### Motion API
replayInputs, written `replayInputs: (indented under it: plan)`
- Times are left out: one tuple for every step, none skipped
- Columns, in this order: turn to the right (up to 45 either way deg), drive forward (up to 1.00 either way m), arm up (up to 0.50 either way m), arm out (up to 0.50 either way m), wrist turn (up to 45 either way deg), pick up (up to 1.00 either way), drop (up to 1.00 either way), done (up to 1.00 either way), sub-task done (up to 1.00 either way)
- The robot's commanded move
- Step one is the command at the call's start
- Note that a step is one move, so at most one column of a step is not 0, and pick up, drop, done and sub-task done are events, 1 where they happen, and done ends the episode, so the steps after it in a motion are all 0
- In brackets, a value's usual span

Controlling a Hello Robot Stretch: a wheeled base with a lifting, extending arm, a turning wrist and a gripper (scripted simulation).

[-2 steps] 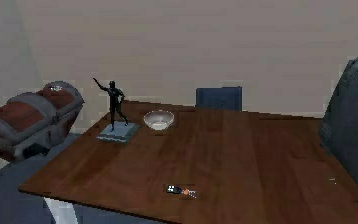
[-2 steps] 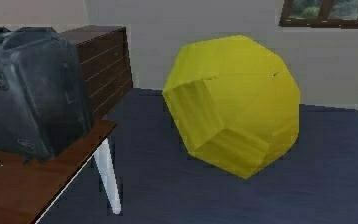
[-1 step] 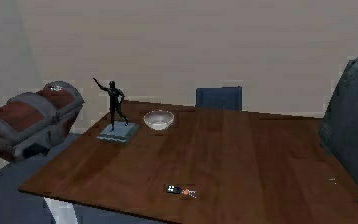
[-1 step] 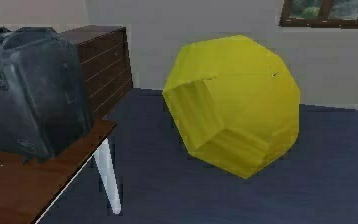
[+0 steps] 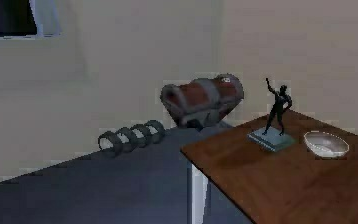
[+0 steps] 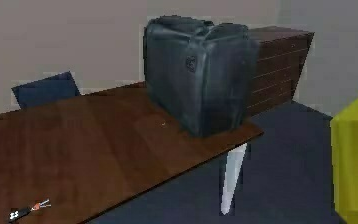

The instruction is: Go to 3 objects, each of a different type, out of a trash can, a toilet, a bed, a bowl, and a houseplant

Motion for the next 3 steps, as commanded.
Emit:
replayInputs:
  plan:
    - [-45.0,0.00,0.00,0.00,0.0,0.00,0.00,0.00,0.00]
    - [-3.0,0.00,0.00,0.00,0.0,0.00,0.00,0.00,0.00]
    - [0.0,0.90,0.00,0.00,0.0,0.00,0.00,0.00,0.00]
